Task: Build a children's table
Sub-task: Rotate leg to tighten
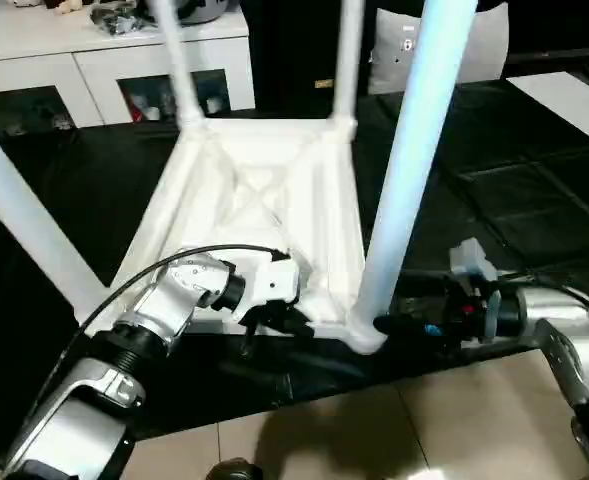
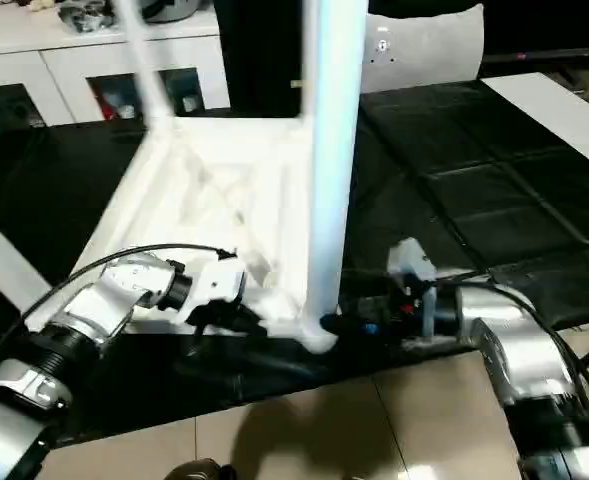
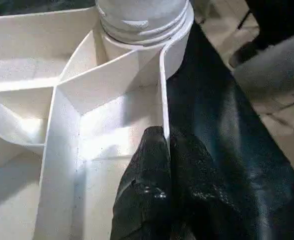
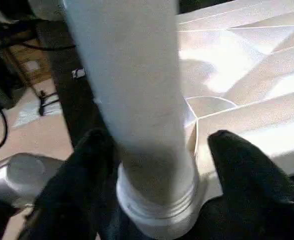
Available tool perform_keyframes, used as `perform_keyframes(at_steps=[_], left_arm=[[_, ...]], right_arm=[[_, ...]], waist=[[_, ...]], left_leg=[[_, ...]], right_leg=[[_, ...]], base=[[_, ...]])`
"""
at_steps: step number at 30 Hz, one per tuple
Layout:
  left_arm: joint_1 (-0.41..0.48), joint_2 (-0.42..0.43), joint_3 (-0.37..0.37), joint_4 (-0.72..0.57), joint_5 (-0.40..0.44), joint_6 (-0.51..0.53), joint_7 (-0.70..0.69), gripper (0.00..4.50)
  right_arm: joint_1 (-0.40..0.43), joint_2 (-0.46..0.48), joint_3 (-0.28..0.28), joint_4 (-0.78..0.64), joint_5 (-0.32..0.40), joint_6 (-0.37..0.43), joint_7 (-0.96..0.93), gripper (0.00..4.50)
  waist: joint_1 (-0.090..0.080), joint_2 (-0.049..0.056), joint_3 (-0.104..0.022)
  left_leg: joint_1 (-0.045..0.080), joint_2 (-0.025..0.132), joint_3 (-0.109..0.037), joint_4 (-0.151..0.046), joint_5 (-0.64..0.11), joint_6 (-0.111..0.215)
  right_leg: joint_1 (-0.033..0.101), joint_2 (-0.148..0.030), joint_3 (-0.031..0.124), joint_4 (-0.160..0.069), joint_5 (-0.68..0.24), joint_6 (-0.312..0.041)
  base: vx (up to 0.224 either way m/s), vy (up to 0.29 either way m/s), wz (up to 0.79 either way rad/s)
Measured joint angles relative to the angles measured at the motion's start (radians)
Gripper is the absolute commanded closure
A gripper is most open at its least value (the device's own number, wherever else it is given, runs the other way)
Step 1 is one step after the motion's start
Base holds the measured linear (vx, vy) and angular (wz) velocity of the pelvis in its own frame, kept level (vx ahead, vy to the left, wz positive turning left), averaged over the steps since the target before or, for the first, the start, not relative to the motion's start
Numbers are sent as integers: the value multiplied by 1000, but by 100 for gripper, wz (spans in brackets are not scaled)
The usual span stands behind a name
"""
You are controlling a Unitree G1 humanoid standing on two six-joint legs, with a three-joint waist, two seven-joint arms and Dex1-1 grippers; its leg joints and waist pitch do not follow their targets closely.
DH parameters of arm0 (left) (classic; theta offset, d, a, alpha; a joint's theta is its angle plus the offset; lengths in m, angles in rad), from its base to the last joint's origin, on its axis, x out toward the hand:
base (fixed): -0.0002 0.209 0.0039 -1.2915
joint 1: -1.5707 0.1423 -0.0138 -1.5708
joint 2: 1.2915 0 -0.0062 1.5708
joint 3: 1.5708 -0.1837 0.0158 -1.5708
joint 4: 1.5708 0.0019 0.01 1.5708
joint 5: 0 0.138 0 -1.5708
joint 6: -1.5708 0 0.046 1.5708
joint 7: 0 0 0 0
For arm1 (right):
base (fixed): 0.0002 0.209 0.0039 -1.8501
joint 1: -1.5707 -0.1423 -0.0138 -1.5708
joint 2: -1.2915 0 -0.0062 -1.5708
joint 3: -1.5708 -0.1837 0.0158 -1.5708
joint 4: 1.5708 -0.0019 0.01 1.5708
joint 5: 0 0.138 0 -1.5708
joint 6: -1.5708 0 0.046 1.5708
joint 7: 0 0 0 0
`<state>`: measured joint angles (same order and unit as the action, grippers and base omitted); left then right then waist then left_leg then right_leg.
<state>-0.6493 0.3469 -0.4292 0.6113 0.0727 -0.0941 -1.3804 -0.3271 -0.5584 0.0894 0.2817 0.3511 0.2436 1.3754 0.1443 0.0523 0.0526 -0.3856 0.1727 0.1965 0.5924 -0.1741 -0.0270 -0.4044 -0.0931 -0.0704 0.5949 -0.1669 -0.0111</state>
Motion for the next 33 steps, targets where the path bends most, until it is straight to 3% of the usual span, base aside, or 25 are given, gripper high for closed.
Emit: perform_keyframes(at_steps=[10,15,21,23,28,31,33], left_arm=[[-6,0,-7,2,0,-16,-16,450],[-6,-8,-1,1,-8,7,-16,450],[-4,-15,24,-13,-9,113,34,450],[1,-37,59,-18,4,194,121,450],[-15,-160,115,-12,27,371,369,450],[-30,-227,139,5,27,435,476,450],[-38,-258,159,17,27,460,546,450]], right_arm=[[-2,-1,21,-2,9,33,39,247],[1,0,17,-9,14,58,35,254],[22,48,-12,-46,27,118,-82,254],[11,109,-38,-39,-6,125,-207,254],[-41,244,-117,5,-72,155,-551,255],[-80,295,-138,37,-93,160,-695,256],[-106,337,-155,62,-110,156,-777,256]], waist=[[1,0,0],[2,0,0],[-5,0,0],[-21,0,0],[-88,-2,1],[-110,-3,1],[-112,-2,1]], left_leg=[[0,0,0,0,0,0],[0,0,0,0,0,0],[2,0,0,0,1,-2],[4,1,0,1,3,-3],[5,0,0,4,3,-3],[5,0,0,4,2,-3],[5,1,-1,4,2,-3]], right_leg=[[0,0,0,1,0,0],[0,0,0,1,0,0],[0,0,0,2,-1,1],[0,0,0,2,-2,4],[0,0,0,-2,-3,5],[0,0,0,-2,-3,5],[-1,1,0,-1,-3,5]], base=[[0,0,0],[0,0,0],[0,0,0],[0,0,0],[0,0,0],[0,0,0],[0,0,0]])
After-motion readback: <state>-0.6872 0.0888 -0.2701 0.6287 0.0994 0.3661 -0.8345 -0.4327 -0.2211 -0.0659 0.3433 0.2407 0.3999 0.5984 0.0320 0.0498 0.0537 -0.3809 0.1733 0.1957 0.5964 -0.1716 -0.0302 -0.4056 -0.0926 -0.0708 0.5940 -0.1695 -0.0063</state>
